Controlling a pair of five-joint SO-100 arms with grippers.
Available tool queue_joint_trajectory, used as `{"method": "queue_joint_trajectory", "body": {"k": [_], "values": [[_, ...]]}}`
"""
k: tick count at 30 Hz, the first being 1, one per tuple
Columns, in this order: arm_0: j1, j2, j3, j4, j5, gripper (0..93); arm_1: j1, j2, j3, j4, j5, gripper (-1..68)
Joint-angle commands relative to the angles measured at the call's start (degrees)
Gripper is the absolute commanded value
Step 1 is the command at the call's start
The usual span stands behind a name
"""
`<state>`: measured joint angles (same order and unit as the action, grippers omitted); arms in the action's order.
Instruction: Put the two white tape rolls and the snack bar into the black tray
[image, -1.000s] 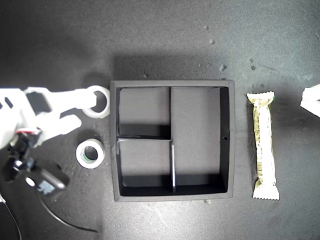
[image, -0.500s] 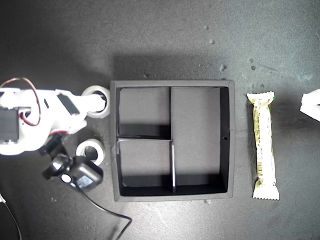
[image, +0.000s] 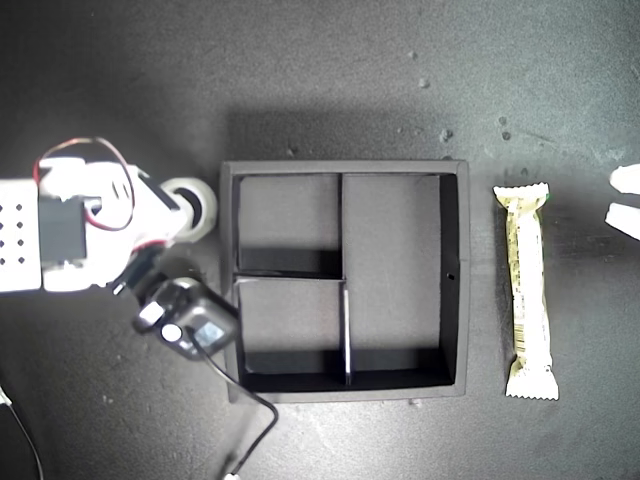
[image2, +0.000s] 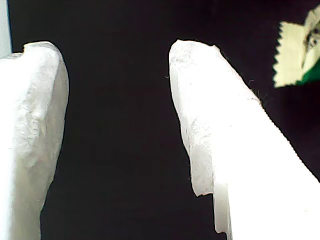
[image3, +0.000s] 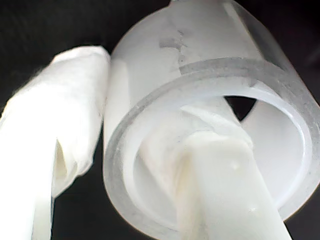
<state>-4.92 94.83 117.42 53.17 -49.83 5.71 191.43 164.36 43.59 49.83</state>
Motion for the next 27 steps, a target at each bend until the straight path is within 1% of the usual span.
{"method": "queue_joint_trajectory", "body": {"k": [1, 8, 11, 13, 16, 18, 20, 23, 27], "values": [[-1.1, 5.4, -5.9, 5.5, 1.8, 0.1, 3.8, -0.3, -5.0, -2.4, 2.5, 13.3], [-3.3, 10.3, -23.2, 22.4, 6.9, 0.1, 12.2, -0.4, -9.1, -6.6, 17.6, 7.9], [-4.3, 11.5, -27.9, 26.0, 8.1, 0.1, 16.1, -0.4, -9.1, -4.4, 30.1, 4.1], [-4.8, 12.4, -29.3, 27.1, 8.4, 0.1, 17.8, -0.4, -8.7, -4.3, 34.2, 1.5], [-5.0, 13.4, -29.8, 27.9, 8.8, 0.1, 17.8, -1.1, -9.6, -4.1, 29.3, 0.2], [-5.0, 13.7, -30.0, 28.1, 9.2, 0.1, 15.6, -5.0, -13.3, -2.5, 18.3, 1.9], [-5.0, 13.3, -31.0, 28.5, 9.7, 0.1, 12.1, -11.0, -17.8, -0.9, 8.0, 3.0], [-4.7, 11.5, -34.1, 30.1, 9.9, 0.1, 10.5, -17.9, -21.4, 1.1, 4.7, 3.5], [-4.0, 10.9, -35.0, 30.7, 9.6, 0.1, 10.5, -18.5, -21.4, 1.6, 4.7, 3.5]]}}
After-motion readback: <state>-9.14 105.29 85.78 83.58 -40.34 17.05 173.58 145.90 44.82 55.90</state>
